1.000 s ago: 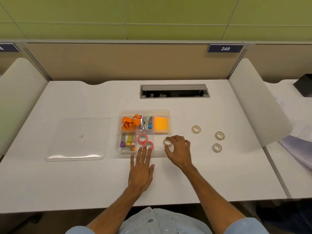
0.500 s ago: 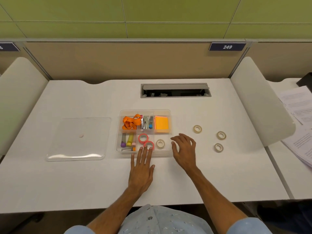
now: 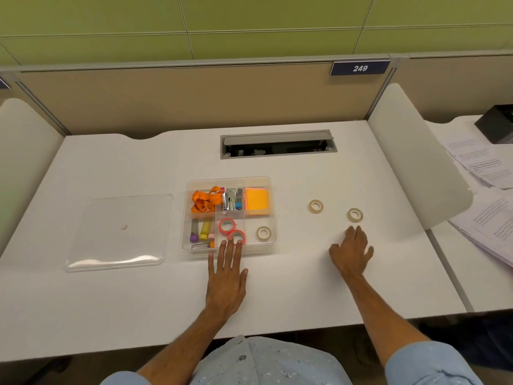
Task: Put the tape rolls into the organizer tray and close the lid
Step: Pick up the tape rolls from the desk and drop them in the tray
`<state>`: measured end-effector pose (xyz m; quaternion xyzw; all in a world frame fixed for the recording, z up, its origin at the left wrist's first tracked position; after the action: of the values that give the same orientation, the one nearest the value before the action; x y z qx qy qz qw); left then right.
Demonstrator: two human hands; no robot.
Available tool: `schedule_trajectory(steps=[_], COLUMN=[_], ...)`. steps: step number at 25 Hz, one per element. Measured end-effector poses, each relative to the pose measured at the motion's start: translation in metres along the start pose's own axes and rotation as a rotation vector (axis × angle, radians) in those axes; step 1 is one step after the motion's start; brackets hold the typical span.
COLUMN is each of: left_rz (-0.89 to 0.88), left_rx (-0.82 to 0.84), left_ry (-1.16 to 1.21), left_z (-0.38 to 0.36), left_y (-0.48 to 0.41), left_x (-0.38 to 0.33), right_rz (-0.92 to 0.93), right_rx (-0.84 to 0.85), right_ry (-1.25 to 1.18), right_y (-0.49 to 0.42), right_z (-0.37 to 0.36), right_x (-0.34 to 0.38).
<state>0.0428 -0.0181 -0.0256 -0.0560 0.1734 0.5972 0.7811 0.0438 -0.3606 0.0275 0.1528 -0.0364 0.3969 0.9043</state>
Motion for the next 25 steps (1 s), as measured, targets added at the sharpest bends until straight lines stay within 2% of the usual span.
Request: schedule_trajectory(steps=[6, 11, 21, 25], left_rz=[0.016, 0.013, 0.009, 0.018], left_rx=[0.012, 0.015, 0.028, 0.042], left_ry=[-0.022, -0.011, 0.009, 0.019], left_z=[-0.002, 0.000, 0.001, 0.000], left_y=[0.000, 0.000, 0.001, 0.000], left_x=[-0.001, -0.001, 0.001, 0.001], right_rz=[0.022, 0.082, 0.560, 0.673], right_rx=[-0.062, -0.079, -0.160, -0.029], right_ry=[0.022, 0.145, -0.070, -0.018], right_y=[0.000, 0.011, 0.051, 0.066], right_z=[-0.001, -0.006, -0.003, -0.018], right_x=[-0.011, 0.005, 0.102, 0.136])
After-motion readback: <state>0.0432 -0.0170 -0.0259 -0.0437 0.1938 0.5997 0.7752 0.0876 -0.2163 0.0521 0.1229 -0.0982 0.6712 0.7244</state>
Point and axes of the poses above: each hand's wrist, its own y-axis away from the middle knuckle, its own z-axis out of the back of the hand, x = y × z, the point moved 5 cm from there along -y, towards the middle knuckle, and after that the axes turned 8 degrees about y, right-handed, at the moved point
